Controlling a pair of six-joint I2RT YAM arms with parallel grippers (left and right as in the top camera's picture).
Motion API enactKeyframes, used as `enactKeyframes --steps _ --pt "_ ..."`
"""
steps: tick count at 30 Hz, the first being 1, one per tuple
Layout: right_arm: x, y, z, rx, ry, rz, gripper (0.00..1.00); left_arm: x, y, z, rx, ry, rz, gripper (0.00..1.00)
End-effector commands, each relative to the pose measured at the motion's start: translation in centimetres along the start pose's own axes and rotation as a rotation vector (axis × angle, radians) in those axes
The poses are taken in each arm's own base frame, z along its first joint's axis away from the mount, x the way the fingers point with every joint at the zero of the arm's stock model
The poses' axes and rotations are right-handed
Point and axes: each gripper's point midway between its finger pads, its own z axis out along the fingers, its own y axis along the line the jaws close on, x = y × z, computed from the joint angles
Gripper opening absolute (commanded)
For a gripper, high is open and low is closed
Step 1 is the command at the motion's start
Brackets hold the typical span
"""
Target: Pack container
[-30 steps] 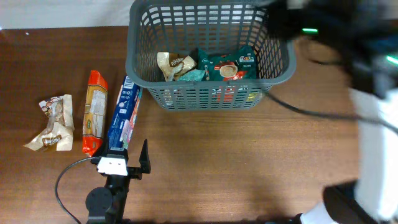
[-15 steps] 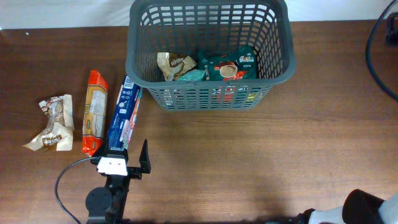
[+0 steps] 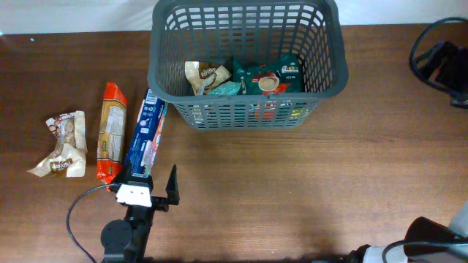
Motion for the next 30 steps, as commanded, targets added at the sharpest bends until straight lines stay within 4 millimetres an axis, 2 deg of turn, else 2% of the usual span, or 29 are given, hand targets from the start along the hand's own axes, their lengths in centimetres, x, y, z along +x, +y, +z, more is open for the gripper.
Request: enactKeyframes --steps 1,2,4,8,10,13,17,19,23,27,28,30 --pt "0.4 0.1 0.0 -0.015 0.010 0.015 0.99 0.1 -1.0 -0.7 0.052 0.059 -0.049 0.99" --pt "0.4 0.1 0.0 -0.015 0.011 0.015 0.99 0.2 -0.7 -1.0 0.032 0.095 -0.054 0.99" --pt "0.4 0.1 0.0 -0.015 0.011 0.015 0.99 -1.3 0.3 -2.3 -0.041 0.164 -0.058 0.99" --pt "0.4 0.1 0.0 -0.015 0.011 0.015 0.99 -6.3 2.7 -3.9 -0.190 0.215 -0.048 0.99" --pt "0.4 0.1 0.0 -0.015 0.011 0.015 0.99 -8.2 3.1 -3.9 -0.216 0.277 -0.046 0.99" --pt "0.4 0.1 0.0 -0.015 0.011 0.015 0.99 -10.0 2.6 -2.7 -0.181 0.439 -0.058 0.99" --pt "0.4 0.1 0.0 -0.015 0.011 0.015 0.99 -10.6 0.9 0.0 -0.067 0.643 -0.104 0.99" --pt "0.4 0.1 0.0 -0.015 0.011 0.015 0.99 -10.8 0.9 1.3 -0.054 0.723 -0.117 0.99" --pt "0.4 0.1 0.0 -0.015 0.011 0.015 0.99 -9.5 1.2 3.7 -0.047 0.850 -0.109 0.99" --pt "0.4 0.1 0.0 -0.015 0.011 0.015 0.99 -4.2 1.2 3.9 0.057 1.100 0.034 0.99" --pt "0.4 0.1 0.0 -0.015 0.011 0.015 0.99 -3.1 1.2 3.8 0.074 1.149 0.044 1.00" --pt "0.4 0.1 0.0 -0.015 0.011 0.015 0.99 -1.6 0.9 4.5 0.099 1.200 0.027 0.95"
